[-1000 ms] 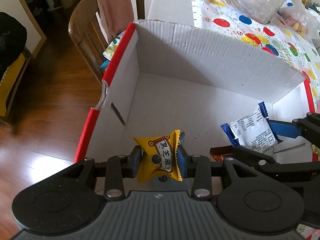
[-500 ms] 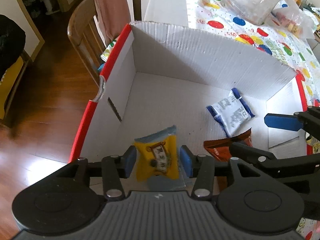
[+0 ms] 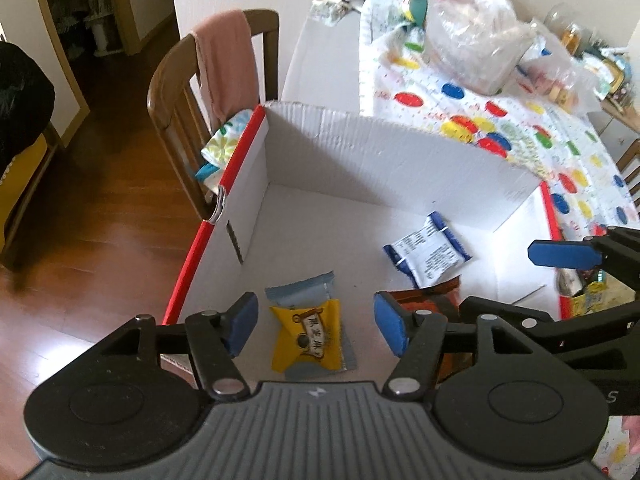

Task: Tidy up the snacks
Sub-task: 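Carry white packet and yellow candy into the box and release both, then move both open tools back over the snack pile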

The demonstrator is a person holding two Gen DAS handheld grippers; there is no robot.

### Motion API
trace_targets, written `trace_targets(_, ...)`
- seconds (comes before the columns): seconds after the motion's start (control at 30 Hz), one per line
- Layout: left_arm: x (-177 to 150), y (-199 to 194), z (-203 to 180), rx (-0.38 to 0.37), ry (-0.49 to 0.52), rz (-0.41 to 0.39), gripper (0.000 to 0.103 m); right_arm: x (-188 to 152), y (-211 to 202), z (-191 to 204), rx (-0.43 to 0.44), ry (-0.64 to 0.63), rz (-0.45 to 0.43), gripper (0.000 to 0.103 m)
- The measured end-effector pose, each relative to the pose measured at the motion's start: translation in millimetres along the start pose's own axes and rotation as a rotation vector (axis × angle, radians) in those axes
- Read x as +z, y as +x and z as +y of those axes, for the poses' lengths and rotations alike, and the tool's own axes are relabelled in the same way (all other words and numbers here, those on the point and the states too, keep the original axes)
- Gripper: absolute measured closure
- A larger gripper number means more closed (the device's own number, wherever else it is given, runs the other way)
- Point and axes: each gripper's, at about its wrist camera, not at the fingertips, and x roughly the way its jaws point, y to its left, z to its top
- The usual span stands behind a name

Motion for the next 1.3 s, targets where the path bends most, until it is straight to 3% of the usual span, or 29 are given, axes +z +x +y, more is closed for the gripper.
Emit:
trace_targets(0.23,-6.8,-24.4,-9.7,-0.022,-0.007,-0.063,0.037,-4.5,-29.5,-3.0,0.013,0.011,-0.052,0.020)
trace_targets(0.37,-12.8,-41.4,-18.3,-0.041,-0.004,-0.111,0.031,-9.9,-49.0,-7.2,0.022,0.015,-0.091,0.019)
trace_targets(0.53,-20.0,-61.2,-35.6,-0.067,-0.003,-0.156,0.030,-19.8,-77.3,-14.3,0.018,0.025,-0.152,0.012)
trace_targets(1.07,-50.9,-98.6,-123.0,-0.109,0.048,-0.275,0.024,-71.7,-150.6,-63.8,0.044,0.102,-0.275,0.001)
trace_targets(1.3,-57.3,-90.6,-174.8,-0.141,0.064,-0.264,0.024,-98.1,-169.3,-104.8,0.016,0.127,-0.283,0.000)
